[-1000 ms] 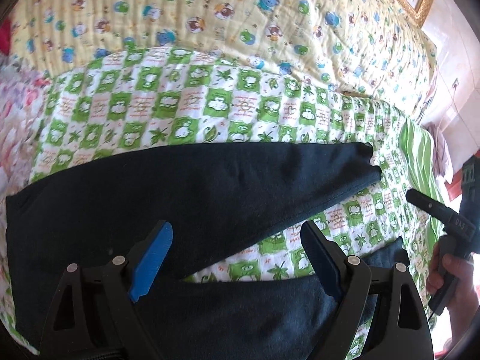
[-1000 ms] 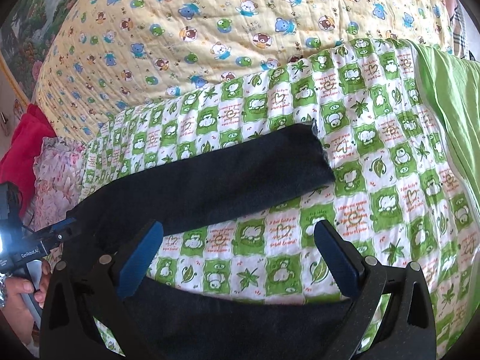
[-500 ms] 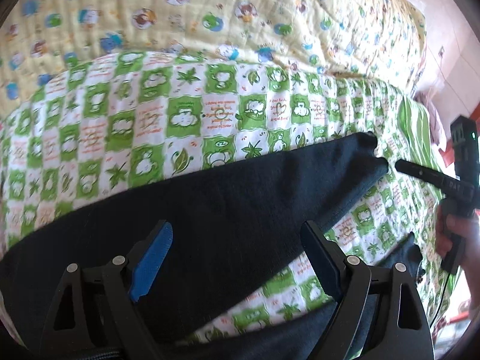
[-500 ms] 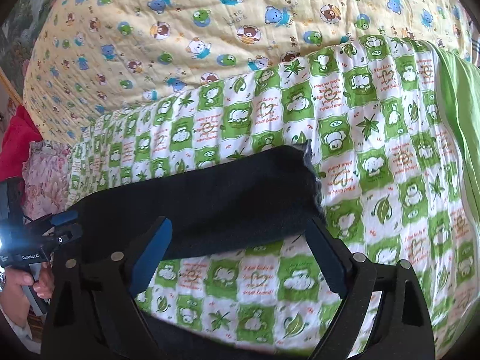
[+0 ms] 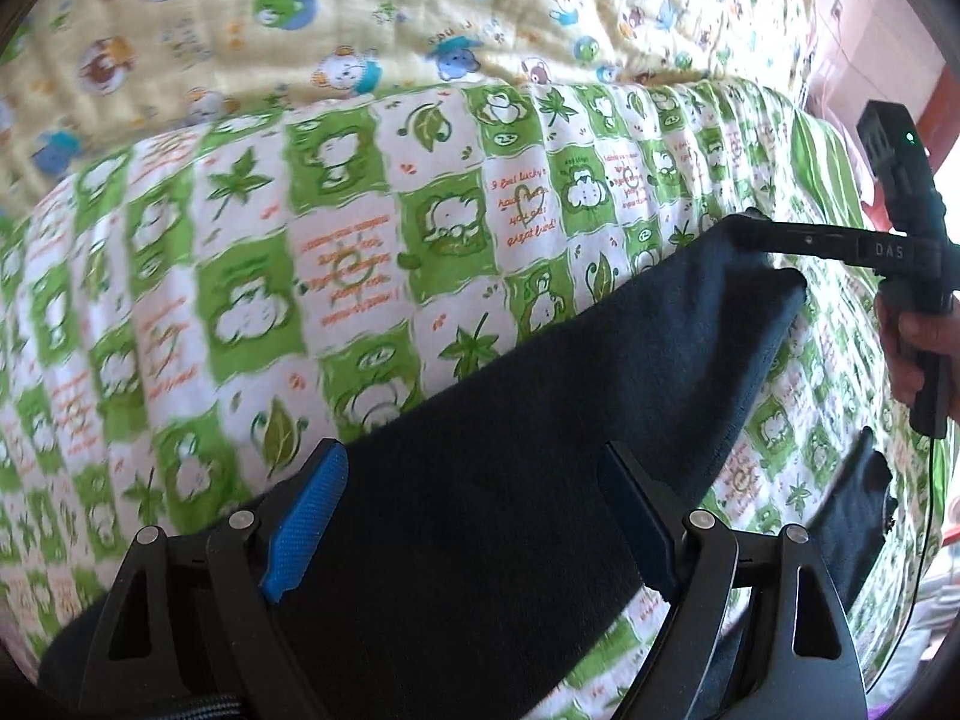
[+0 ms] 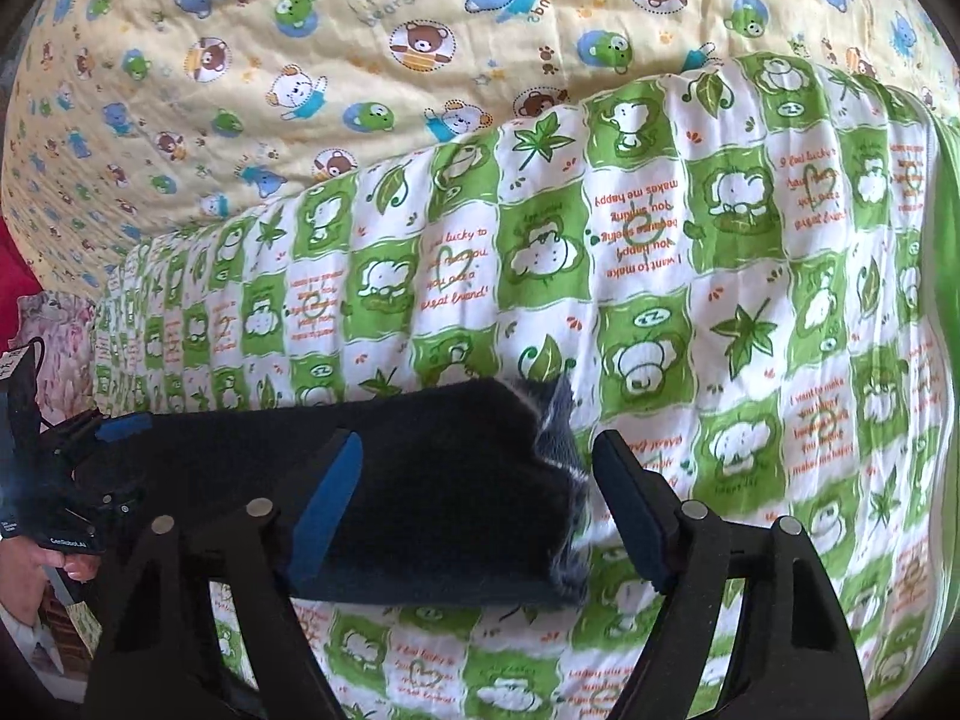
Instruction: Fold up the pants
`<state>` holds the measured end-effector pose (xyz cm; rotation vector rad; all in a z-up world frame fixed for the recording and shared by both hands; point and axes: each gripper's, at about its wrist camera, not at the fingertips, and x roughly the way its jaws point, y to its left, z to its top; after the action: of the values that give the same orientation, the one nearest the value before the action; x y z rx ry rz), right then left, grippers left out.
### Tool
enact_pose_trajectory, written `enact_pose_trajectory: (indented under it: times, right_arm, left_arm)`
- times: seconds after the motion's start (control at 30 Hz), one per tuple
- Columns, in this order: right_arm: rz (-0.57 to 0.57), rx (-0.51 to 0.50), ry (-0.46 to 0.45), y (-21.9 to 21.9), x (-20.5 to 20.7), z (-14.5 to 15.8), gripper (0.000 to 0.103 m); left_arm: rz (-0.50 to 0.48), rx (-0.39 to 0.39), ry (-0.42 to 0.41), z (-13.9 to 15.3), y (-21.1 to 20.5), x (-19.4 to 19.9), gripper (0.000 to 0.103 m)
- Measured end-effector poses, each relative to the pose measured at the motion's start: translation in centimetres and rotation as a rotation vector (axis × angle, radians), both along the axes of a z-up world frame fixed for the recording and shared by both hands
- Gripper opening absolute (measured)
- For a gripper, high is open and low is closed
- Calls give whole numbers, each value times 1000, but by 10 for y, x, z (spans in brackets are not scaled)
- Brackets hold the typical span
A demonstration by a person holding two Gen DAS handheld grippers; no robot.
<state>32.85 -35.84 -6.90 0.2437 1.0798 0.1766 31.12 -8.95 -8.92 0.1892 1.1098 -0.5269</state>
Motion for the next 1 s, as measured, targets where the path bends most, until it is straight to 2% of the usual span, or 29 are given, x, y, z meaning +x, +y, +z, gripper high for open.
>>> enact_pose_trajectory:
  times: [0.2, 0.33, 0.4, 0.47, 0.67, 0.77, 1.0]
  right_arm:
    - [4, 11, 36, -2, 15, -13, 66]
    - [9, 1, 40, 1, 20, -16, 47]
    - [10, -10, 33, 2, 20, -15, 36]
    - [4, 0, 27, 0, 19, -13, 16]
    - [-16, 64, -12, -10, 3, 1, 11]
    - [-6, 82, -39, -13, -11, 12, 11]
    - [23, 131, -90, -22, -54, 33, 11]
  left_arm:
    - [-19, 19, 35, -13, -10, 22, 82]
    - [-39, 55, 62, -24, -18, 29, 74]
    - [-66, 62, 67, -26, -22, 27, 67]
    - [-102, 51, 90, -27, -26, 23, 43]
    - [-143, 46, 97, -21, -32, 9, 13]
    - [-136, -5, 96, -6, -23, -2, 11]
    - [-126, -61, 90, 26, -12, -51, 10]
